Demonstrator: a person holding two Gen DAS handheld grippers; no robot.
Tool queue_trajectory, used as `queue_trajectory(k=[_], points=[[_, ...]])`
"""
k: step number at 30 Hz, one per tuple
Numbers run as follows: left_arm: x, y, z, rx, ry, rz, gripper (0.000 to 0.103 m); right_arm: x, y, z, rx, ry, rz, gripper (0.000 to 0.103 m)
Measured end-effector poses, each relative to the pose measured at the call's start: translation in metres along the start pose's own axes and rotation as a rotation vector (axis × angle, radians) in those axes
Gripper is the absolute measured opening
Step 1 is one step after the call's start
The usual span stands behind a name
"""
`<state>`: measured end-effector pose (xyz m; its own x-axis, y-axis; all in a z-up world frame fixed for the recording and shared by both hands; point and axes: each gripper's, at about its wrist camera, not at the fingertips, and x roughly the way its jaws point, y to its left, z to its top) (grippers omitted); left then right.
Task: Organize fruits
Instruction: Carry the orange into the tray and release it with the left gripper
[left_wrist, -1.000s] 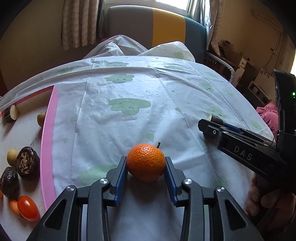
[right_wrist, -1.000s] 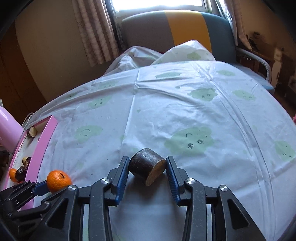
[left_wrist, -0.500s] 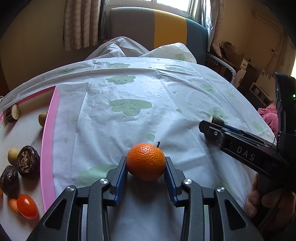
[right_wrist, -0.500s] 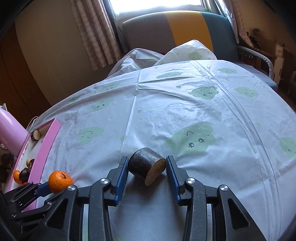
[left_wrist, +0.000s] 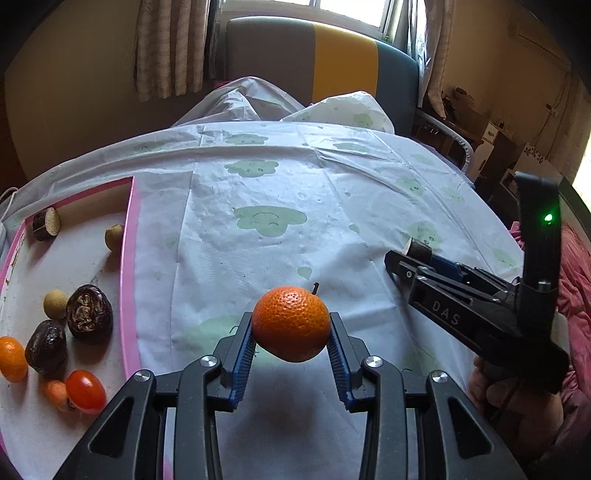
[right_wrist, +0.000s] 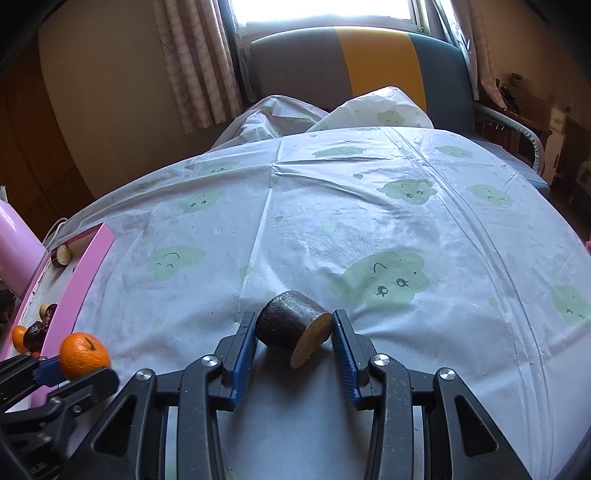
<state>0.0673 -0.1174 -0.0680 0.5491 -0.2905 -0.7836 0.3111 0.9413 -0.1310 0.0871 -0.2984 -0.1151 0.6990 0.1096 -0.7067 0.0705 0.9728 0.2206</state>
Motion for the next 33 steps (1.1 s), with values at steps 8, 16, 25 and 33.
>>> queue_trajectory(k=[8,16,25,33], points=[[-0.050,0.022,0.012,-0.023,-0.098,0.056,0.038,0.000,0.003,0.000,-0.022,0.002,-0.021,0.041],[-0.068,0.085,0.013,-0.120,-0.130,0.210,0.038,0.001,0.008,0.000,-0.047,0.005,-0.049,0.041],[-0.060,0.154,0.011,-0.224,-0.104,0.350,0.038,0.001,0.011,-0.001,-0.067,0.010,-0.072,0.041],[-0.053,0.184,0.007,-0.302,-0.068,0.374,0.047,0.003,0.013,0.000,-0.076,0.013,-0.083,0.041]])
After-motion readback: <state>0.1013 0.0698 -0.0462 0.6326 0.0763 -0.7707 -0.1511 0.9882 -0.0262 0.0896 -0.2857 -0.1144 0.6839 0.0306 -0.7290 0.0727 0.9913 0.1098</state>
